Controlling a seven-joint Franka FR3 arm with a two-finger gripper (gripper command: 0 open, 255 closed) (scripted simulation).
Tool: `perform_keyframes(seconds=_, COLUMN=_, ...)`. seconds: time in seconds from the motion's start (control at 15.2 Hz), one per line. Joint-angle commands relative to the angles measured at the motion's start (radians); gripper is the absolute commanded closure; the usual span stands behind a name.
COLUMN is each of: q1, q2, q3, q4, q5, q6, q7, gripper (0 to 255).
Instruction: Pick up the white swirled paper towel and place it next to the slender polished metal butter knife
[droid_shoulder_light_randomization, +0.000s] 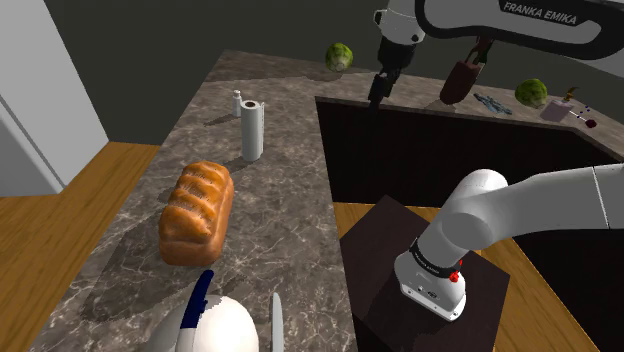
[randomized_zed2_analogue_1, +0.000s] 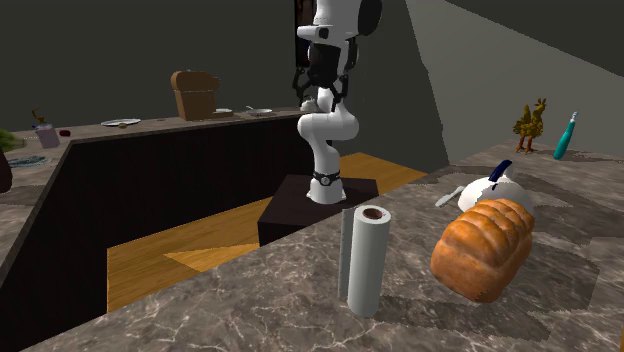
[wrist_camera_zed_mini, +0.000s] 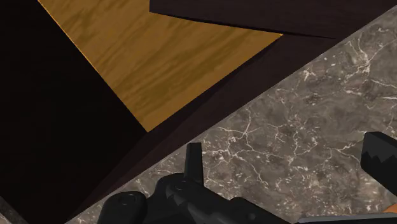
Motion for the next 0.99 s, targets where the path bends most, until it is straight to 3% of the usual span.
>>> perform_keyframes(seconds=0.0, q1=0.000, q2=0.000, q3=0.000, q4=0.000, q5=0.000, q6=0.000, q7=0.000, gripper=0)
perform_keyframes(seconds=0.92, q1=0.029, q2=0.505, q3=0.034, q4=0.267, q5=0.034, q6=0.248, q7=0.007, gripper=0)
